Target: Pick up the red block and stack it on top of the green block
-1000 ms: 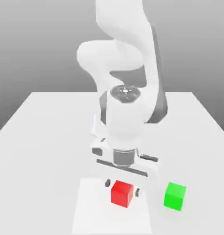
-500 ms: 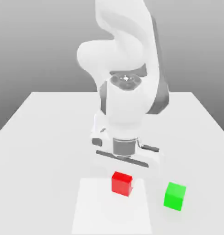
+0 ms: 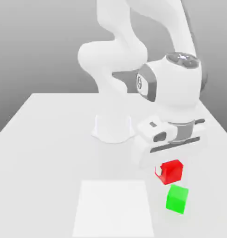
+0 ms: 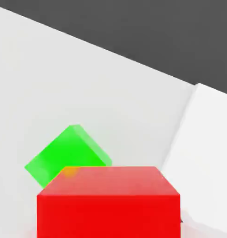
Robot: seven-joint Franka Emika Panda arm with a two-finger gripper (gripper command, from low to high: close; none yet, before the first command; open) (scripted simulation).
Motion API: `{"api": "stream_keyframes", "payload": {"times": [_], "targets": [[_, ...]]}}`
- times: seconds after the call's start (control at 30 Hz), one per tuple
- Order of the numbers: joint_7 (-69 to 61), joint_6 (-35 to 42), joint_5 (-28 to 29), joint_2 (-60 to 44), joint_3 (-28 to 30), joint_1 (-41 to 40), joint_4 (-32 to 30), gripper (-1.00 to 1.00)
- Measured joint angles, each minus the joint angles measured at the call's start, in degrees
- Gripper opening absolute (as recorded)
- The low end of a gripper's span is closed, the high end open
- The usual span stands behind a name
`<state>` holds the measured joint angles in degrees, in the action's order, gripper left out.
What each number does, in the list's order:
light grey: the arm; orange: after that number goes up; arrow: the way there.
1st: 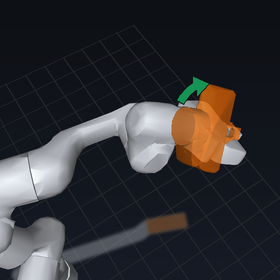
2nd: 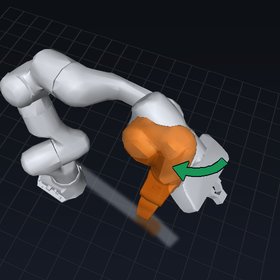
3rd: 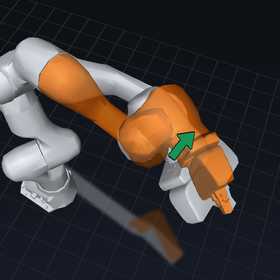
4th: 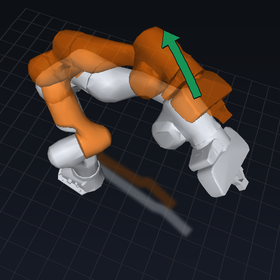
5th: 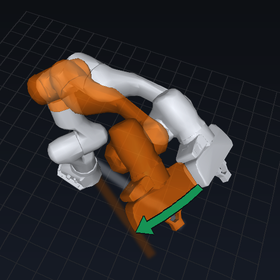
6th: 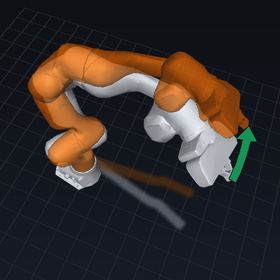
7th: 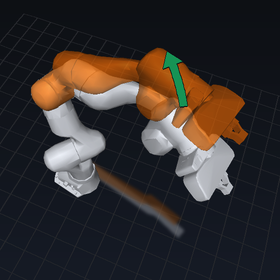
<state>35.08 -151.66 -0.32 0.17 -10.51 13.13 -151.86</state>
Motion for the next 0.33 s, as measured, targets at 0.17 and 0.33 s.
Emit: {"api": "stream_keyframes", "payload": {"times": [0.17, 0.33], "targets": [[-1.01, -6.25, 3.78, -7.36, 0.17, 1.05, 0.96, -1.0], [0.27, -9.4, 5.62, -10.78, 1.26, 1.73, 1.16, 1.0]]}}
